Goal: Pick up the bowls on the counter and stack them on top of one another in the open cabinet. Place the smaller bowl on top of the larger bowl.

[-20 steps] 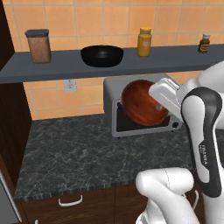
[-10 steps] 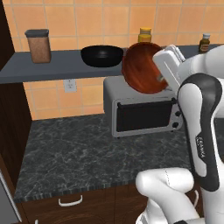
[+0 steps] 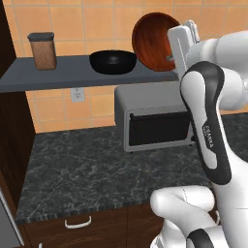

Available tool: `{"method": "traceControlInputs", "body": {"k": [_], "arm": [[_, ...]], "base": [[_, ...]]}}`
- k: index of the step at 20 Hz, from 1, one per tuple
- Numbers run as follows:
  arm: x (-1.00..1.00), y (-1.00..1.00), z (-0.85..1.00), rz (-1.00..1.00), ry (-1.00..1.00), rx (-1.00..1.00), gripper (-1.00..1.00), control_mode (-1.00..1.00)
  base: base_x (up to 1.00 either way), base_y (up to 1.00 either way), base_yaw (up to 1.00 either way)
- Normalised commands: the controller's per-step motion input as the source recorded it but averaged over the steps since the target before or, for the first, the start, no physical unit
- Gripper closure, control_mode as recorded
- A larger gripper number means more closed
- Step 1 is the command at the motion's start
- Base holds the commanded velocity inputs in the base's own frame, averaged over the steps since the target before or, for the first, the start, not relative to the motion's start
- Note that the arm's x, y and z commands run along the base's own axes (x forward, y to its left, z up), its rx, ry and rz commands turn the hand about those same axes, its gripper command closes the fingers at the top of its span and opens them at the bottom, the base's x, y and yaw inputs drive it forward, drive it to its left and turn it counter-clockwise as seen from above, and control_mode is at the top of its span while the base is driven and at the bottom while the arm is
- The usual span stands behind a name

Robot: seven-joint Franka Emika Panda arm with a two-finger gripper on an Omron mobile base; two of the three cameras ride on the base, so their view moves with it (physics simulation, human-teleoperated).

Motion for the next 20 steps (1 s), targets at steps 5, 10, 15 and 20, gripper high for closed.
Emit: {"method": "traceControlInputs", "body": {"k": [5, 10, 15, 20], "arm": [[0.88, 0.27, 0.19, -0.03, 0.0, 0.11, 1.0, -1.0], [0.8, 0.11, 0.24, 0.01, 0.03, 0.11, 1.0, -1.0], [0.39, 0.1, 0.03, 0.02, 0.22, 0.03, 1.0, -1.0], [0.12, 0.27, -0.06, 0.0, 0.09, -0.02, 1.0, -1.0]], "base": [[0.0, 0.0, 0.0], [0.0, 0.0, 0.0], [0.0, 0.0, 0.0], [0.0, 0.0, 0.0]]}}
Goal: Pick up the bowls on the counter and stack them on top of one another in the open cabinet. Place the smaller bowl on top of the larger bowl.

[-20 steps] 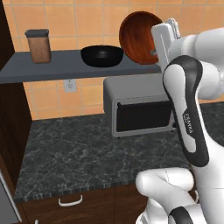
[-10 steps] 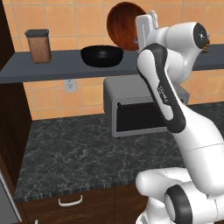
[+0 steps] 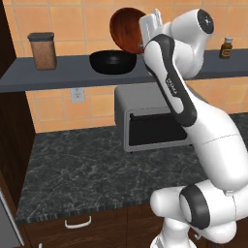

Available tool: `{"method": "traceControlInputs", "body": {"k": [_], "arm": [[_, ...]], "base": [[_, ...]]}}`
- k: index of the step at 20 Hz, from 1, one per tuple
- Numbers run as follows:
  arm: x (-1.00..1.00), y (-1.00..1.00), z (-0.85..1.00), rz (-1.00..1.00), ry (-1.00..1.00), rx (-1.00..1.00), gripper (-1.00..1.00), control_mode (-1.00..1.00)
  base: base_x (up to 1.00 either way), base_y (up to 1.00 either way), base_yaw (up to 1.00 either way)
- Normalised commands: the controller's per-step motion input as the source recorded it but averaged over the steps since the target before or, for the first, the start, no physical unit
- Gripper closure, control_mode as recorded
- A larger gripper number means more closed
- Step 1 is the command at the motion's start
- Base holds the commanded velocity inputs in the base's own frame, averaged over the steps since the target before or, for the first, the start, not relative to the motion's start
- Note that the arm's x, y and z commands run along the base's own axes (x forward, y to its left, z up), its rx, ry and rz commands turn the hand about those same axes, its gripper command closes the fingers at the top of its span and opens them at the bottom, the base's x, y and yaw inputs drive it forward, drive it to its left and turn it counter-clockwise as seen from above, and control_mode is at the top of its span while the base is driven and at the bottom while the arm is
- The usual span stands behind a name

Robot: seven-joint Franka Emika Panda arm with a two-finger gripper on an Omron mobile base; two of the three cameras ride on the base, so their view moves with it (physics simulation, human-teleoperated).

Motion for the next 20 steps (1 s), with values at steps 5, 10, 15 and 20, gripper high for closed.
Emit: {"method": "traceControlInputs", "body": {"k": [5, 10, 15, 20], "arm": [[0.22, 0.21, -0.36, 0.0, 0.02, -0.01, 1.0, -1.0], [0.34, 0.0, -0.4, 0.0, 0.1, 0.0, 1.0, -1.0], [0.34, 0.0, -0.36, 0.0, 0.12, 0.0, 1.0, -1.0], [0.31, 0.0, -0.13, 0.0, 0.09, 0.0, 1.0, -1.0]], "base": [[0.0, 0.0, 0.0], [0.0, 0.0, 0.0], [0.0, 0.0, 0.0], [0.0, 0.0, 0.0]]}}
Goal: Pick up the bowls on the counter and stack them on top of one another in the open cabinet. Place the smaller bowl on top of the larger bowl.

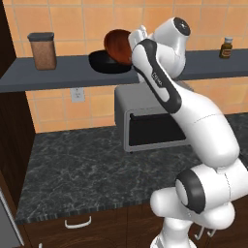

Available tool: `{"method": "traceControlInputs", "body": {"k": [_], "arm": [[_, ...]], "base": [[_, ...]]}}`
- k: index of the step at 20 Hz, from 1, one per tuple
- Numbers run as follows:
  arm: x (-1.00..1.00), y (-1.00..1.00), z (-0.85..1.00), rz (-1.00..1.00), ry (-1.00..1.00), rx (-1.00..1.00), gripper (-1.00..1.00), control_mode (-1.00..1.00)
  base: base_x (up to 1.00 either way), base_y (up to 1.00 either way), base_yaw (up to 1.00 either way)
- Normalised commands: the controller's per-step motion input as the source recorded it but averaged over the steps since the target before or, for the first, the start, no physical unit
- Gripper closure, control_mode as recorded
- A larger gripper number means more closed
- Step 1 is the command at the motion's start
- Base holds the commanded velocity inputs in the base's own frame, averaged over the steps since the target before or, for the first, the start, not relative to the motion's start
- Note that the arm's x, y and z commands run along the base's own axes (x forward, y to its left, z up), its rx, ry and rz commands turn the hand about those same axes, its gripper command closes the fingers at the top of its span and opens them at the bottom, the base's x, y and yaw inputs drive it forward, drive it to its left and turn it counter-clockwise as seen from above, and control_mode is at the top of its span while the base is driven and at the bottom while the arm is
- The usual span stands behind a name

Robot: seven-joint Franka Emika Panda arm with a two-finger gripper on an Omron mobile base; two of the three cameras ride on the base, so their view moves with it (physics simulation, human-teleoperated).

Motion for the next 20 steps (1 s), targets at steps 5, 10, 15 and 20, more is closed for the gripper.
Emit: {"method": "traceControlInputs", "body": {"k": [5, 10, 15, 20], "arm": [[0.19, 0.05, 0.5, 0.0, 0.0, 0.0, 1.0, -1.0], [0.32, 0.27, -0.06, 0.0, 0.0, 0.0, 1.0, -1.0], [0.27, 0.17, -0.39, 0.0, 0.01, 0.0, 1.0, -1.0], [0.07, 0.01, -0.34, 0.0, 0.03, 0.0, -1.0, -1.0]], "base": [[0.0, 0.0, 0.0], [0.0, 0.0, 0.0], [0.0, 0.0, 0.0], [0.0, 0.0, 0.0]]}}
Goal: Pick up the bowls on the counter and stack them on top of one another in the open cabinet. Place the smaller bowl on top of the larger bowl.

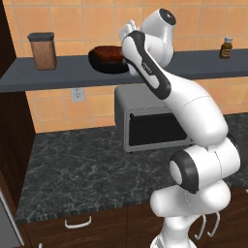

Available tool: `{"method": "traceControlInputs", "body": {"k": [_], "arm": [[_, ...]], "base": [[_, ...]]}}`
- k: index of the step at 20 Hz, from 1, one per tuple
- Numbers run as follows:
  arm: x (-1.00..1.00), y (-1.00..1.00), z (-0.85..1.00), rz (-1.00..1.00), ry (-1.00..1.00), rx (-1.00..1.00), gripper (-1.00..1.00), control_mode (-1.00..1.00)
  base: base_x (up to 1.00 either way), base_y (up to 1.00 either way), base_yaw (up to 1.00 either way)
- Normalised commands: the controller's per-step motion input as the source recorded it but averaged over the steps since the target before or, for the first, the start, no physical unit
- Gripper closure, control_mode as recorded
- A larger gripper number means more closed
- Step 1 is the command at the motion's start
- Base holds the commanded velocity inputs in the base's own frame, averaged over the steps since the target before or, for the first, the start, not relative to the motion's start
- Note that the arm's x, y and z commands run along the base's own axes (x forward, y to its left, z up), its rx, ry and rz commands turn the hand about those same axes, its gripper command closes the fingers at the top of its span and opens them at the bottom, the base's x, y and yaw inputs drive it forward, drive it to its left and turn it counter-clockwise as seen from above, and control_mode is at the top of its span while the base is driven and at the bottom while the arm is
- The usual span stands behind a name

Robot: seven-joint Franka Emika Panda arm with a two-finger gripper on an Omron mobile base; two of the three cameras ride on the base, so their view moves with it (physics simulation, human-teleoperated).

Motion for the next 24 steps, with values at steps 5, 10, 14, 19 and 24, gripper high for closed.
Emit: {"method": "traceControlInputs", "body": {"k": [5, 10, 14, 19, 24], "arm": [[0.0, 0.01, 0.08, 0.0, -0.05, 0.0, -1.0, -1.0], [0.0, 0.05, 0.22, 0.0, -0.14, 0.02, -1.0, -1.0], [-0.41, 0.0, 0.01, 0.0, -0.18, 0.07, -1.0, -1.0], [-0.99, -0.06, -0.25, 0.0, -0.14, 0.13, -1.0, -1.0], [-1.0, -0.32, -0.38, 0.0, 0.14, 0.03, -1.0, -1.0]], "base": [[0.0, 0.0, 0.0], [0.0, 0.0, 0.0], [0.0, 0.0, 0.0], [0.0, 0.0, 0.0], [0.0, 0.0, 0.0]]}}
